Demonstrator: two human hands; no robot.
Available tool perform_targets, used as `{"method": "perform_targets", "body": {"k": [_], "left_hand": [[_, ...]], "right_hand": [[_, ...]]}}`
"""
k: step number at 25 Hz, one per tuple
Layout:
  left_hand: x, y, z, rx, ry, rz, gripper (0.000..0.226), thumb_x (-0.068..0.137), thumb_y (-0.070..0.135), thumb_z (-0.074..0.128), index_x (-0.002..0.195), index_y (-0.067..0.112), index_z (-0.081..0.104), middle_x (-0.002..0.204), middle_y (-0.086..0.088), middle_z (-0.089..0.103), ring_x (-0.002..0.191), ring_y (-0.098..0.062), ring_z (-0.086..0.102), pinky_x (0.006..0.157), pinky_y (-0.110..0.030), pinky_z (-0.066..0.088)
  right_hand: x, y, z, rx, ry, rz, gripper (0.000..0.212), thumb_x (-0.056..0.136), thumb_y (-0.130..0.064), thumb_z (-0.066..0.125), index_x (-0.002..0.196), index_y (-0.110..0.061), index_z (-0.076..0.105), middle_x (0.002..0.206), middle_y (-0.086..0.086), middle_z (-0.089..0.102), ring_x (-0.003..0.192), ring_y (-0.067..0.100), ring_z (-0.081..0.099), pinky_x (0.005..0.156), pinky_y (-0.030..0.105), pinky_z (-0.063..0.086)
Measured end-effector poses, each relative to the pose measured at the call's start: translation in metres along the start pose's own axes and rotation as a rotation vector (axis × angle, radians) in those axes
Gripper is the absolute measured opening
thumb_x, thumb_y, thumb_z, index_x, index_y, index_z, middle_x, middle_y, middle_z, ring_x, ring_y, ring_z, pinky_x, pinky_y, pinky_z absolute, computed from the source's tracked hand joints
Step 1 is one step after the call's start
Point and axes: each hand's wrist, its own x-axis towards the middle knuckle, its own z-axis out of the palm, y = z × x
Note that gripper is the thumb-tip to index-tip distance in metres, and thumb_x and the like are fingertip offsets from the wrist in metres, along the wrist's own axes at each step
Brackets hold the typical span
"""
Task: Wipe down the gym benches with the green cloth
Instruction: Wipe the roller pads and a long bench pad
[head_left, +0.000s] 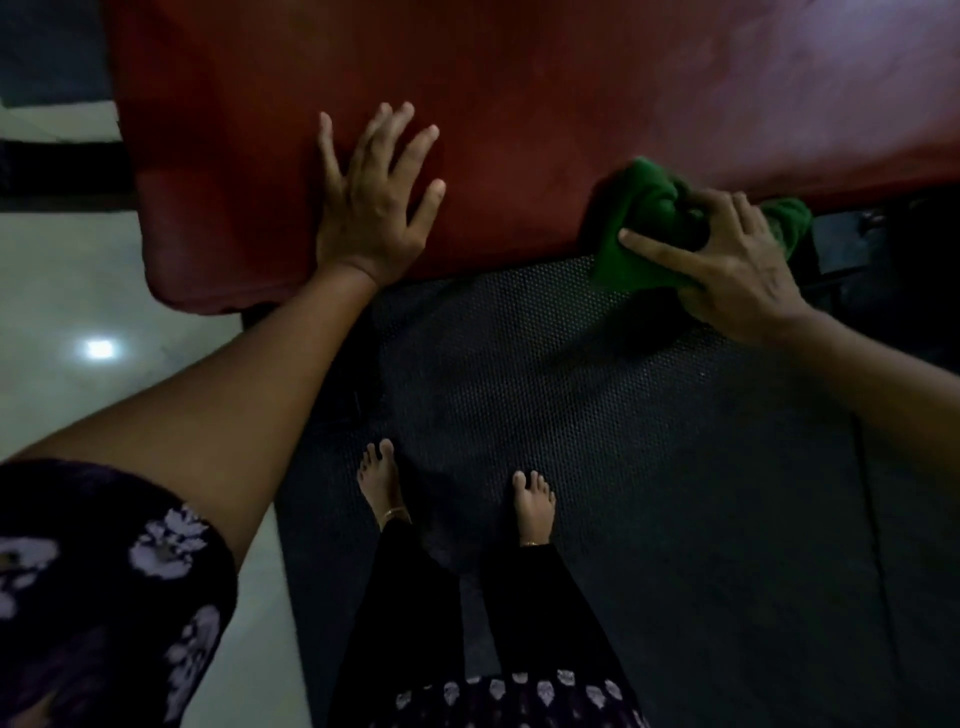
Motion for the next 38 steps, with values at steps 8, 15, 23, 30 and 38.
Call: {"method": "perform_targets", "body": {"k": [8,15,23,30,38], "left_hand": [[-0.073,-0.004,0.001,-0.052,0.071,-0.352,0.058,0.096,0.051,0.026,0.144,0.02,0.036,0.156,-0.007,0.021,0.145,-0.024,0.013,0.114,-0.057,-0.002],[-0.083,-0.041,-0.011,-0.027,0.057,-0.738,0.08,0.084,0.074,0.033,0.15,0.031,0.017,0.158,-0.012,0.002,0.146,-0.029,-0.001,0.109,-0.06,-0.007],[-0.096,-0.062,-0.021,-0.026,0.134,-0.684,0.057,0.093,0.059,0.033,0.144,0.032,0.035,0.155,0.0,0.022,0.142,-0.02,0.021,0.112,-0.046,0.01],[-0.105,-0.072,-0.015,-0.371,0.2,-0.86,0.094,0.077,0.072,0.051,0.15,0.025,0.017,0.157,-0.01,0.011,0.14,-0.033,0.014,0.111,-0.052,0.025],[-0.118,-0.088,-0.017,-0.381,0.219,-0.786,0.056,0.098,0.046,0.038,0.148,0.023,0.025,0.154,-0.012,0.019,0.138,-0.029,0.023,0.107,-0.037,0.029]], "right_hand": [[0.011,-0.005,0.015,-0.114,0.076,-0.26,0.076,0.085,-0.007,0.047,0.145,-0.044,0.02,0.122,0.021,0.036,0.091,0.033,0.035,0.074,0.049,0.043],[0.062,-0.053,0.017,-0.052,0.138,-0.398,0.064,0.09,-0.011,0.049,0.143,-0.041,0.03,0.118,0.022,0.043,0.09,0.033,0.044,0.068,0.043,0.04],[0.069,-0.063,0.011,-0.152,0.028,-0.525,0.046,0.098,-0.022,0.035,0.139,-0.043,0.032,0.119,0.023,0.047,0.093,0.033,0.042,0.073,0.043,0.041],[0.089,-0.09,0.015,-0.051,-0.041,-0.429,0.047,0.092,-0.026,0.046,0.135,-0.042,0.038,0.121,0.02,0.048,0.1,0.038,0.05,0.078,0.047,0.042],[0.108,-0.116,0.006,-0.053,-0.029,-0.576,0.062,0.087,-0.011,0.043,0.143,-0.035,0.03,0.121,0.027,0.042,0.091,0.035,0.04,0.071,0.046,0.042]]}}
